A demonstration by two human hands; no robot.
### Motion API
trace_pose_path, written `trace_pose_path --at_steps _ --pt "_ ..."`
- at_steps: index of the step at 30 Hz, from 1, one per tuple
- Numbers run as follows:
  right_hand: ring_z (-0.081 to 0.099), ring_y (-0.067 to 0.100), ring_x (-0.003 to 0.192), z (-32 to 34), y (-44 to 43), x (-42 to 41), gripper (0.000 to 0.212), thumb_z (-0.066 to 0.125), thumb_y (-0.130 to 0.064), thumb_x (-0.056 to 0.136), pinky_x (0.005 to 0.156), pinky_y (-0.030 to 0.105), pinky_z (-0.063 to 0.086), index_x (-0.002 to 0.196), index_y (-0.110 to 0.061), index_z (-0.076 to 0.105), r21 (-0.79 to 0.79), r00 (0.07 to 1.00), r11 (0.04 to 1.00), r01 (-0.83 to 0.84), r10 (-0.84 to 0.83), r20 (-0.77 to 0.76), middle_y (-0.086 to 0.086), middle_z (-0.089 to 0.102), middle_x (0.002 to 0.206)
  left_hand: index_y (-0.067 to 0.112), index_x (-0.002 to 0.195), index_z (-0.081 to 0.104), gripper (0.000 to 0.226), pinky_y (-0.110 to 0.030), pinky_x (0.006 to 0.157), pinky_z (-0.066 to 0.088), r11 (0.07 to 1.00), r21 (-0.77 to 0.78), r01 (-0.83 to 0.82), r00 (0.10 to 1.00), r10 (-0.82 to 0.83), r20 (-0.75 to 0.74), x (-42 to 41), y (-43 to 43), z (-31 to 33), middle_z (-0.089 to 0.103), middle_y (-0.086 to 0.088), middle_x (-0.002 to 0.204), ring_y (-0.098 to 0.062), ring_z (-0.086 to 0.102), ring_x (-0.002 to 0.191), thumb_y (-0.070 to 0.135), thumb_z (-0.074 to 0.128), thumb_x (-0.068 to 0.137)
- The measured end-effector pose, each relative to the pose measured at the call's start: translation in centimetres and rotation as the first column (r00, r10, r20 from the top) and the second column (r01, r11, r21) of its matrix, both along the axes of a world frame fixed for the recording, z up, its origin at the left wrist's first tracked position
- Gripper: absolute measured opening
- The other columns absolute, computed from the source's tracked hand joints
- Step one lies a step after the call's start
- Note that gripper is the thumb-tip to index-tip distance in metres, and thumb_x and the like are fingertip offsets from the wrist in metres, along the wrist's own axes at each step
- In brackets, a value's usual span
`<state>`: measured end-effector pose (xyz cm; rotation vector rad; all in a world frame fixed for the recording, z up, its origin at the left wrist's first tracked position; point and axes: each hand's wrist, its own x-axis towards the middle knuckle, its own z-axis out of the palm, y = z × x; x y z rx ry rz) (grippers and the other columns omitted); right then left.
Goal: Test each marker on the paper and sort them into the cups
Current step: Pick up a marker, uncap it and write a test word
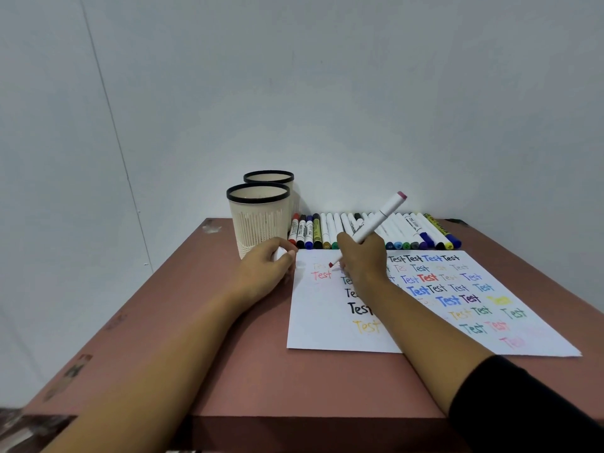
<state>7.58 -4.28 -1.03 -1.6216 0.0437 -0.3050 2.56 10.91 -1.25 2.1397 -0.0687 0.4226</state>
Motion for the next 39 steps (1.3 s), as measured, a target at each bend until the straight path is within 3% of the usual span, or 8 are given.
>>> trace_pose_path --at_steps 8,16,20,23,27,31,35,39 --pt "0.048 0.009 0.042 0.4 -1.0 0.6 0.022 0.067 -0.019 0.087 0.038 0.019 0.038 0.074 -0.010 0.052 0.318 0.996 0.945 -0.075 0.087 -0.022 0.005 0.053 0.056 0.022 0.106 0.060 0.017 -0.024 0.085 0.038 0.981 0.190 0.035 0.994 -0.054 0.097 -0.3 -0.3 0.1 0.061 0.010 0.109 -0.009 0.052 0.101 0.025 0.048 0.095" --pt "0.052 0.014 0.050 1.5 -0.8 -0.7 0.023 0.061 -0.021 0.091 0.047 0.024 0.045 0.073 -0.008 0.057 0.440 0.971 0.873 -0.210 0.239 -0.010 0.006 0.055 0.057 0.020 0.133 0.048 0.037 -0.012 0.096 0.024 0.991 0.115 0.071 0.995 -0.077 0.055 -0.8 -0.5 0.2 0.047 0.004 0.138 -0.008 0.039 0.128 0.016 0.037 0.098" --pt "0.053 0.014 0.052 1.8 -0.5 -1.5 0.020 0.056 -0.013 0.093 0.049 0.023 0.046 0.074 -0.008 0.058 0.400 0.938 0.856 -0.327 0.346 0.025 0.006 0.058 0.060 0.019 0.133 0.045 0.037 -0.014 0.080 0.036 0.991 0.110 0.078 0.994 -0.086 0.073 -0.6 -0.4 0.0 0.059 0.001 0.108 -0.013 0.054 0.098 0.021 0.048 0.096" --pt "0.056 0.013 0.052 1.9 -0.3 -1.7 0.020 0.059 -0.014 0.092 0.047 0.021 0.047 0.073 -0.009 0.058 0.368 0.924 0.853 -0.369 0.378 0.049 0.005 0.062 0.059 0.022 0.111 0.050 0.020 -0.018 0.070 0.040 0.994 0.014 0.107 0.990 -0.108 0.093 -0.5 -0.3 -0.1 0.058 0.007 0.085 -0.006 0.052 0.075 0.020 0.054 0.092" --pt "0.056 0.013 0.052 1.9 -0.4 -1.7 0.022 0.059 -0.014 0.092 0.047 0.021 0.047 0.071 -0.009 0.057 0.350 0.916 0.851 -0.392 0.397 0.061 0.007 0.062 0.061 0.027 0.091 0.052 0.015 -0.012 0.069 0.042 0.989 -0.025 0.144 0.985 -0.141 0.099 -0.3 -0.3 -0.1 0.060 0.010 0.084 -0.004 0.055 0.074 0.015 0.059 0.089" --pt "0.055 0.012 0.050 1.5 0.0 -1.9 0.021 0.060 -0.018 0.092 0.045 0.021 0.045 0.072 -0.010 0.058 0.300 0.888 0.842 -0.449 0.459 0.038 0.005 0.058 0.062 0.023 0.095 0.059 0.008 -0.009 0.063 0.037 0.988 0.049 0.143 0.977 -0.149 0.152 -0.3 -0.5 0.0 0.058 0.013 0.077 0.002 0.049 0.067 0.016 0.058 0.090" --pt "0.037 0.009 0.045 1.4 0.3 -2.0 0.029 0.062 -0.029 0.090 0.042 0.021 0.029 0.066 -0.015 0.054 0.233 0.884 0.861 -0.453 0.467 -0.006 0.000 0.044 0.055 0.026 0.095 0.062 0.011 -0.017 0.066 0.039 0.990 0.049 0.132 0.972 -0.139 0.190 -0.4 -0.7 0.1 0.063 0.009 0.075 -0.004 0.053 0.070 0.019 0.054 0.092" --pt "0.030 0.008 0.041 1.4 0.5 -2.2 0.028 0.061 -0.020 0.091 0.038 0.018 0.024 0.065 -0.015 0.054 0.279 0.870 0.833 -0.479 0.492 0.023 0.000 0.039 0.050 0.024 0.080 0.060 0.019 -0.014 0.056 0.037 0.991 -0.016 0.134 0.977 -0.129 0.168 -0.7 -1.0 0.3 0.058 0.010 0.059 -0.001 0.048 0.053 0.020 0.049 0.095"
